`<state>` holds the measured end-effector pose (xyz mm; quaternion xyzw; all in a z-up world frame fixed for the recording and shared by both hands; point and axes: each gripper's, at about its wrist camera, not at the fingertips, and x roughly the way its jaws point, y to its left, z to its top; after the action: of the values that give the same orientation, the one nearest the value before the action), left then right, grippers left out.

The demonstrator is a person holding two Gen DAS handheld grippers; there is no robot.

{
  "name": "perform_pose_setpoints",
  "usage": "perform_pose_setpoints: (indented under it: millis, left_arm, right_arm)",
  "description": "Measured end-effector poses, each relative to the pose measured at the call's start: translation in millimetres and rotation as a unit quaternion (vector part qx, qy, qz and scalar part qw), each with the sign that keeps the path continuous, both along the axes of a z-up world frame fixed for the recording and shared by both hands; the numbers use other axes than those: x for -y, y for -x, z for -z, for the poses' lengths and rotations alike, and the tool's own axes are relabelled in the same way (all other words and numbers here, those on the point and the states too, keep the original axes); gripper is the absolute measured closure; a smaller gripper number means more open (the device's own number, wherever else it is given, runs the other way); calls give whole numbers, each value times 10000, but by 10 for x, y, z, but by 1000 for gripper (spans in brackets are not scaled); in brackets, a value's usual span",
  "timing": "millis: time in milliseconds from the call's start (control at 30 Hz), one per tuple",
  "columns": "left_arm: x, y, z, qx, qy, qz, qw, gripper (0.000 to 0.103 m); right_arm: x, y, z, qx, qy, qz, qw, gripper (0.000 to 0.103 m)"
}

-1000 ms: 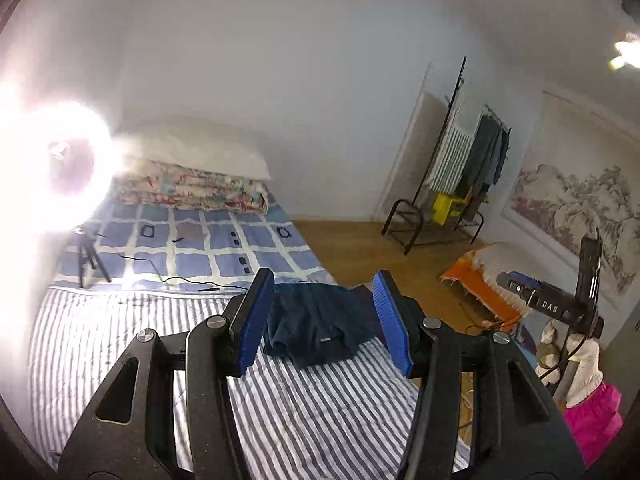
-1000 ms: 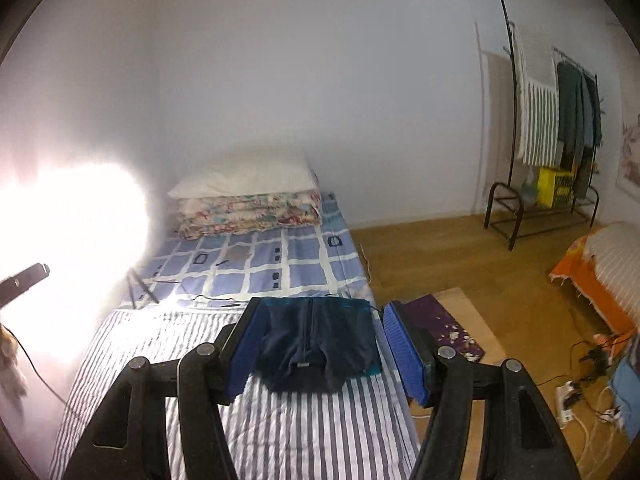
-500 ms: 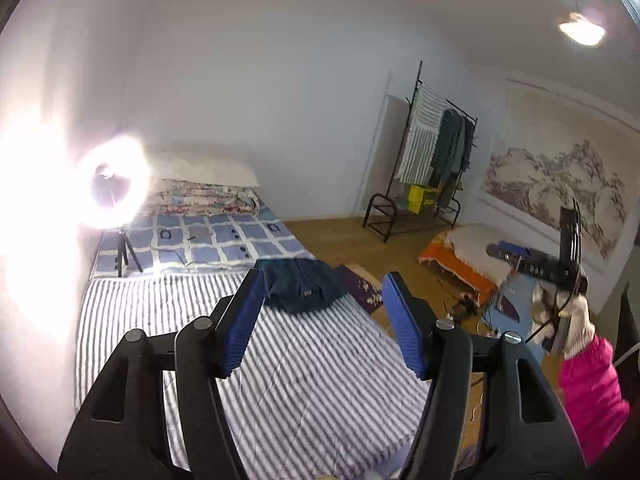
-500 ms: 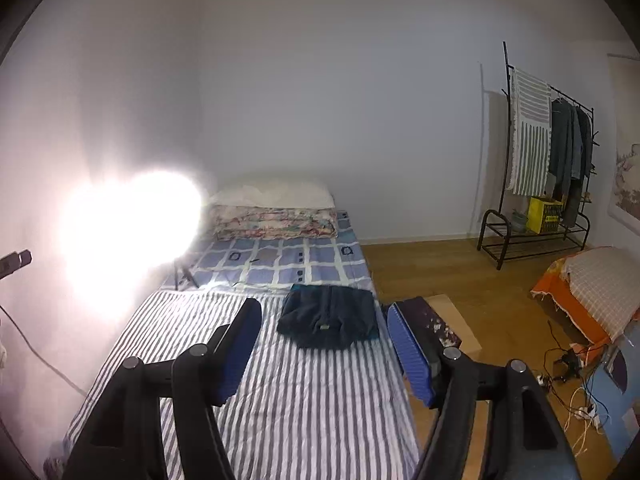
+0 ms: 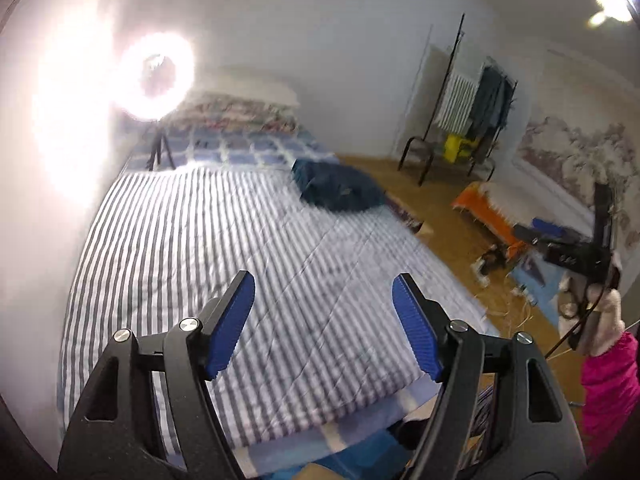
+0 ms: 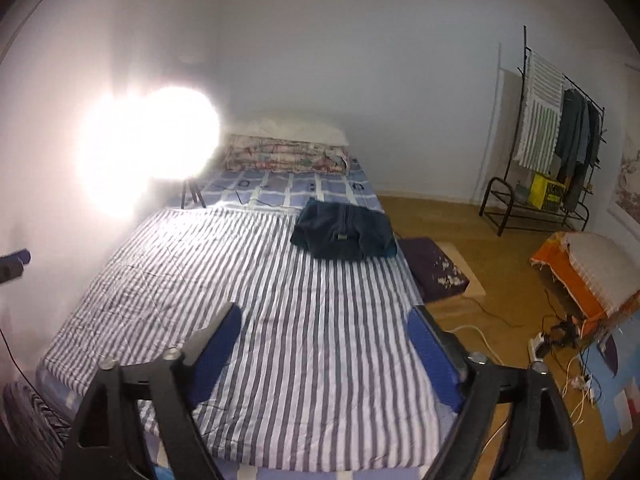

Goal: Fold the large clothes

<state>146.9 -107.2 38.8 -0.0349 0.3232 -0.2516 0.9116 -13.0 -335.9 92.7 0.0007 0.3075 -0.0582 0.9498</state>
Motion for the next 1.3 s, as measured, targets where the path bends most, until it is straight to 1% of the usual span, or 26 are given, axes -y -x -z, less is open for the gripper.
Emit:
perform_pose_setpoints:
  millis: [67, 100, 133, 233, 267, 367, 467, 500, 600, 667, 800, 900, 1000, 1100, 1200, 1300]
  left_arm:
    - [0, 49, 135, -9, -32, -50, 10000, 29]
    - [14, 54, 210, -8, -85, -113, 9999, 25]
    - [26, 48, 251, 14, -126, -150, 9998, 21]
    - [46, -10, 318, 90, -150, -305, 9994, 19]
    - [58, -52, 340, 91, -164, -350, 9992, 19]
    - [98, -137, 414, 127, -220, -479, 9985, 12]
    - [131, -207, 472, 239, -210, -575, 9978, 4]
    - [164, -225, 494, 308, -263, -609, 9973, 1]
    - [266, -271, 555, 441, -497, -636, 9958, 1]
    - [317, -299, 592, 492, -585, -649, 9950, 1]
    - [361, -364, 660, 503, -572, -675, 9948, 1]
    - [361, -424, 702, 420, -525, -714, 9952, 0]
    - [346, -483, 742, 415, -580, -804, 9942, 0]
    - [325, -523, 779, 382, -615, -861, 9937, 0]
    - [313, -565, 818, 389, -750, -968, 9917, 0]
    - [315, -600, 866, 386, -989, -1117, 9881, 0]
  right_arm:
    - [-71, 14, 152, 44, 143, 145, 9998, 6]
    - [-93, -15, 203, 78, 250, 236, 9994, 0]
    - [-123, -16, 241, 124, 344, 324, 9988, 0]
    - [-204, -38, 343, 241, 504, 409, 9976, 0]
    - [-213, -47, 378, 276, 483, 428, 9975, 0]
    - [-208, -121, 459, 316, 347, 449, 9979, 0]
    - [-184, -195, 552, 344, 281, 503, 9977, 0]
    - [-173, -226, 592, 342, 248, 517, 9978, 0]
    - [-133, -297, 694, 348, 120, 555, 9978, 0]
    - [-111, -341, 760, 359, 129, 607, 9974, 0]
    - [-50, -438, 858, 338, 108, 632, 9974, 0]
    - [-10, -486, 971, 294, 50, 685, 9972, 0]
    - [39, -561, 1065, 211, -55, 705, 9973, 0]
    - [53, -619, 1139, 106, -61, 675, 9976, 0]
    - [30, -655, 1172, 84, 63, 631, 9980, 0]
    - [6, -659, 1206, 59, 90, 606, 9981, 0]
